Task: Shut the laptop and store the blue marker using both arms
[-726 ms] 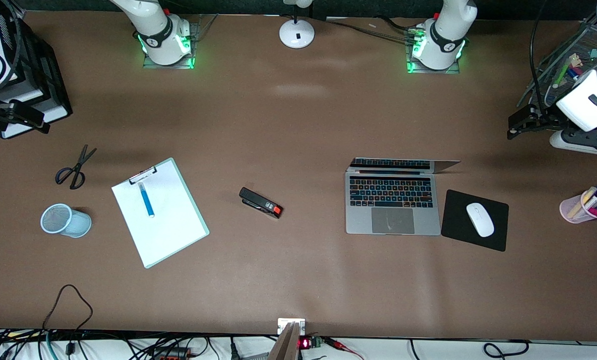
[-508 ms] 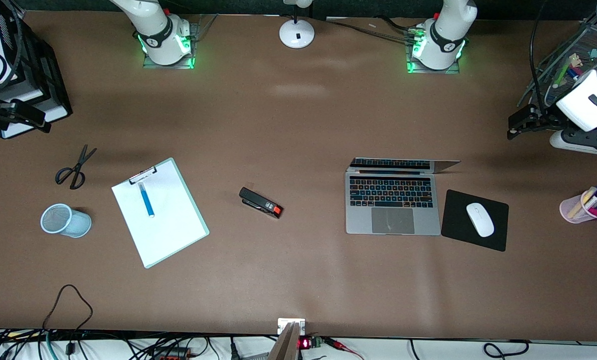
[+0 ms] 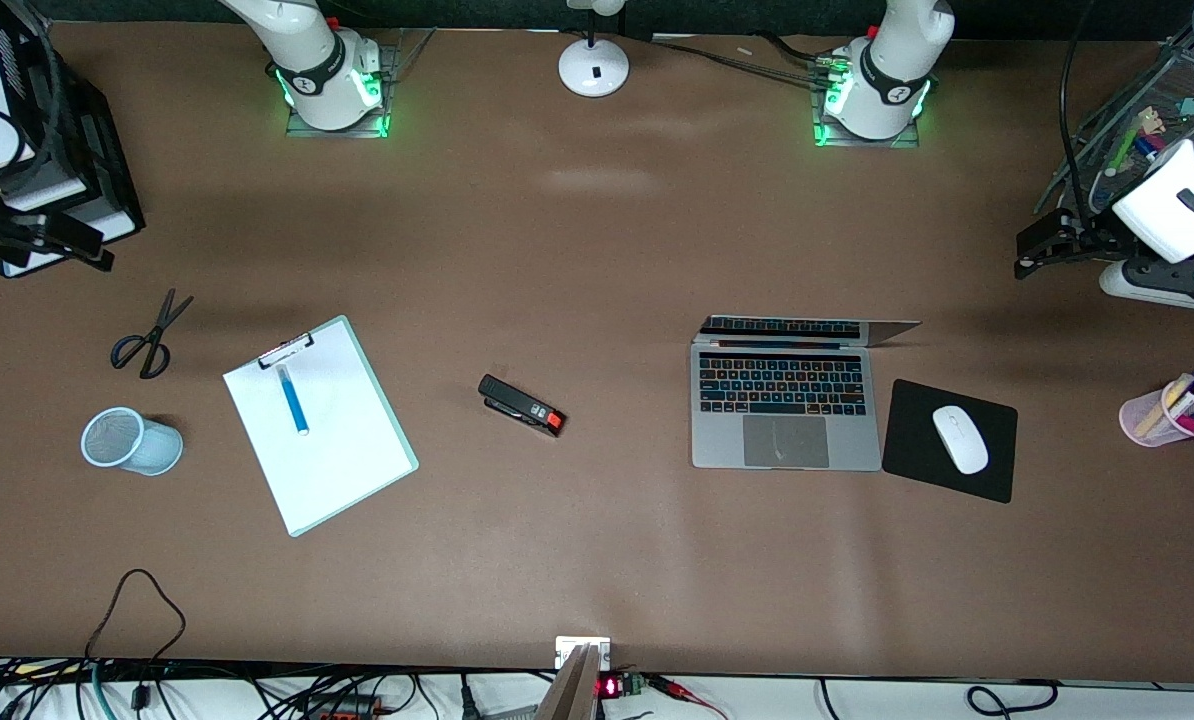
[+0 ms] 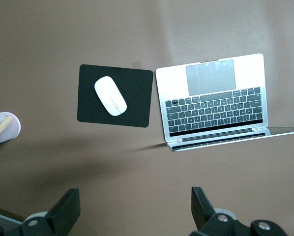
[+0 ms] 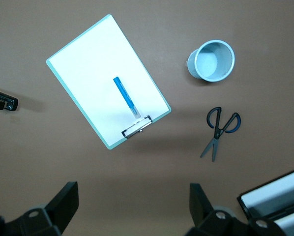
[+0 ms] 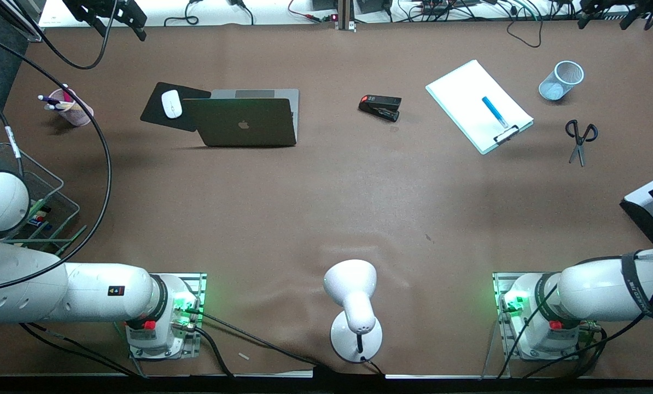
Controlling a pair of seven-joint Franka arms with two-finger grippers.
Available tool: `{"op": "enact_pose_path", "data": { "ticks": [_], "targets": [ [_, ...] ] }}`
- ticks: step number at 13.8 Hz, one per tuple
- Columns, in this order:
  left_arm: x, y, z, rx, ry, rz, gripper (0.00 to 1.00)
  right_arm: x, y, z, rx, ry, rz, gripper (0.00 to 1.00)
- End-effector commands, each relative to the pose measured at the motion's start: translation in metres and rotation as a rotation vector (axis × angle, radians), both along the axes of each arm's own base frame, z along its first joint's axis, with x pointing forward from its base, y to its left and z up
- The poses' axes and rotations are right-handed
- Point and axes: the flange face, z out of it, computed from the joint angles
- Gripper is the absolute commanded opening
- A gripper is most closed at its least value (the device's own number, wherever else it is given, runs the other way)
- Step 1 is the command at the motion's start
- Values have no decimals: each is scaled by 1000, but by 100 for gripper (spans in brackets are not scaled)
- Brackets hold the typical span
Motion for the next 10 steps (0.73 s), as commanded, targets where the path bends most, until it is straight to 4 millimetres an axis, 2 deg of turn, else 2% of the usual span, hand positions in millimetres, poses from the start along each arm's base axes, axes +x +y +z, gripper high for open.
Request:
{"op": "enact_pose_path", "data": {
  "ticks": [1,3,4,5,6,7,8,10],
  "targets": [
    [-3,0,4,-24,1,-4,100,16,3,-24,-4,11,2,100],
    [-3,-2,0,-24,31,-4,100,36,6,-42,-14,-16,11,100],
    [0,-2,-3,-23,37,-4,92,44,18,-57,-25,-7,34,100],
    [0,-2,-3,-24,44,-4,73,52,29,-71,-28,-4,57,100],
    [-2,-3,-3,-21,63,-7,48,60,31,-85,-31,-1,80,100],
    [-4,-4,1,-15,74,-12,30,66,31,-105,-30,18,117,100],
    [-3,-6,1,-14,86,-14,17,71,32,-124,-24,39,156,100],
    [0,-6,-1,-21,96,-16,12,82,38,-156,-27,45,173,100]
  ]
}}
